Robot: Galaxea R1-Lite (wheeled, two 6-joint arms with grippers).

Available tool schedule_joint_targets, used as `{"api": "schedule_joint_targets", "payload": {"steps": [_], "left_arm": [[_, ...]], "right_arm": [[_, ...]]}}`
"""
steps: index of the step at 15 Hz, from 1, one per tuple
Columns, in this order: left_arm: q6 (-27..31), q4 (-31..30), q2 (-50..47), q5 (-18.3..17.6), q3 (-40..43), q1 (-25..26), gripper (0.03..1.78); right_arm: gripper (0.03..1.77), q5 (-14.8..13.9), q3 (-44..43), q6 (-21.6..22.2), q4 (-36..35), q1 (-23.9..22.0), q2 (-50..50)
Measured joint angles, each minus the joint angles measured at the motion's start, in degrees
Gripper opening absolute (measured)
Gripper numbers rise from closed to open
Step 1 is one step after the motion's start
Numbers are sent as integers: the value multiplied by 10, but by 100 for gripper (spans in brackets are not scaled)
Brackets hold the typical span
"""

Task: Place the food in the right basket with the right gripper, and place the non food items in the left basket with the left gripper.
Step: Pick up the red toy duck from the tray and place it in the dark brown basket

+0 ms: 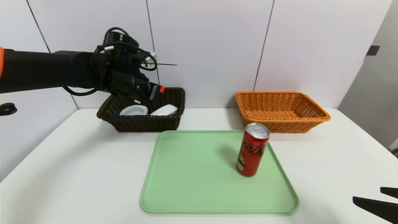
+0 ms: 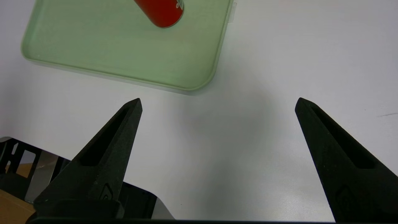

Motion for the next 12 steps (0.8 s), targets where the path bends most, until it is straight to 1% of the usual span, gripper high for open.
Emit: {"api": "schedule_joint_targets", "payload": {"steps": [4, 5, 6, 8, 10, 12], "left_arm": [[-34, 0, 40, -1, -12, 23, 60], [-39, 0, 48, -1, -14, 25, 64], [-42, 0, 54, -1, -16, 28, 78], [-43, 1, 61, 0, -23, 29, 98], [-47, 2, 62, 0, -33, 29, 115], [-48, 4, 56, 0, -38, 30, 128]], "right_arm": [[170, 0, 1, 0, 1, 0, -1], [170, 0, 1, 0, 1, 0, -2], [170, 0, 1, 0, 1, 0, -3], [170, 0, 2, 0, 1, 0, -4], [170, 0, 1, 0, 0, 0, -4], [170, 0, 0, 0, 0, 0, -4]]}}
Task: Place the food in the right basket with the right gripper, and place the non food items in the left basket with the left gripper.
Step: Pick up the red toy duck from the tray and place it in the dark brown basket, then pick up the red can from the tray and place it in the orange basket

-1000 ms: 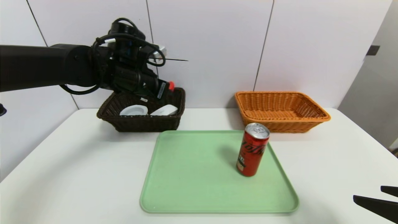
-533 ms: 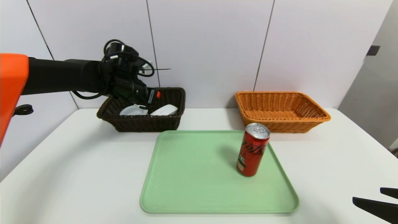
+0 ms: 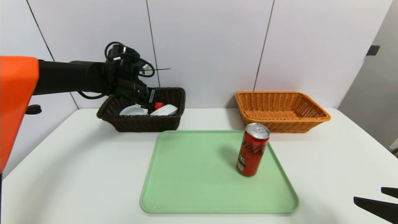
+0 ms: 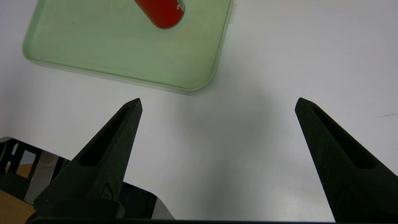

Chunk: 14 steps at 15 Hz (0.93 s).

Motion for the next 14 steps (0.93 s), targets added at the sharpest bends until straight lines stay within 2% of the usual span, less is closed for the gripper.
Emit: {"api": "schedule_joint_targets", "payload": {"steps": [5, 7, 10, 11, 14], "left_arm": [[-31, 39, -63, -1, 8, -10, 148], [-44, 59, -108, -2, 39, -24, 153], [-44, 56, -192, -2, 140, -48, 159], [-41, 44, -226, -2, 189, -58, 160], [-16, -32, -313, -6, 338, -83, 163]], "right_arm": [[170, -6, -3, -2, -1, 0, -5], [170, -6, -1, -5, -1, 0, -8], [170, -4, 0, -12, -2, 5, -16], [170, -3, 3, -29, -2, 7, -20], [170, 2, 10, -74, -2, 10, -30]]}}
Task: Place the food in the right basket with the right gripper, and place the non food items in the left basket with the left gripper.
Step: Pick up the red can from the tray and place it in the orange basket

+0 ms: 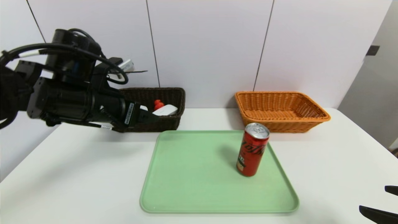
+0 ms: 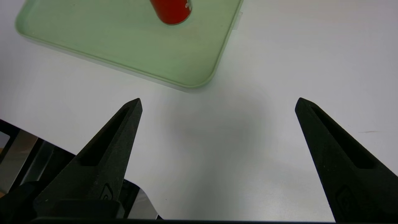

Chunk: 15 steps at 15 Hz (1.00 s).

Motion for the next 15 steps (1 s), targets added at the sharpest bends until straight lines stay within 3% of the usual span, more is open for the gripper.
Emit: {"api": "schedule_joint_targets", "payload": {"steps": [3, 8, 15], "left_arm": [[12, -98, -83, -16, 153, -28, 166], [11, -279, -168, -61, 326, -54, 167], [14, -289, -188, -62, 351, -83, 169]], "right_arm": [[170, 11, 2, -2, -11, 17, -3], [170, 12, 33, -2, -149, 49, 17], [170, 7, 46, -29, -267, 120, 113]]}}
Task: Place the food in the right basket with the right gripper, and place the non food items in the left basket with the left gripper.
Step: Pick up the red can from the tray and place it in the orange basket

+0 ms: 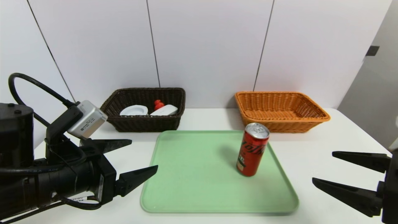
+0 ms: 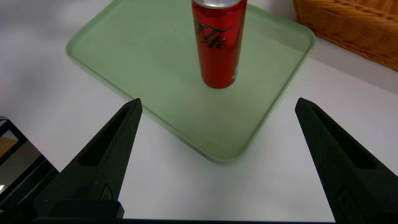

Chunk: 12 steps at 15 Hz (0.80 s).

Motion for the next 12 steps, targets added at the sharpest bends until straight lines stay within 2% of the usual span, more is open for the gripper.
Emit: {"api": "schedule_joint_targets", "payload": {"steps": [4, 7, 12], "left_arm": [[3, 1, -1, -2, 0, 0, 169], [3, 2, 0, -1, 1, 0, 169], [3, 0, 9, 1, 0, 0, 169]], "right_arm": [[170, -11, 58, -21, -153, 18, 64], [170, -39, 104, -20, -291, 34, 119], [170, -69, 137, -17, -464, 61, 221]]}}
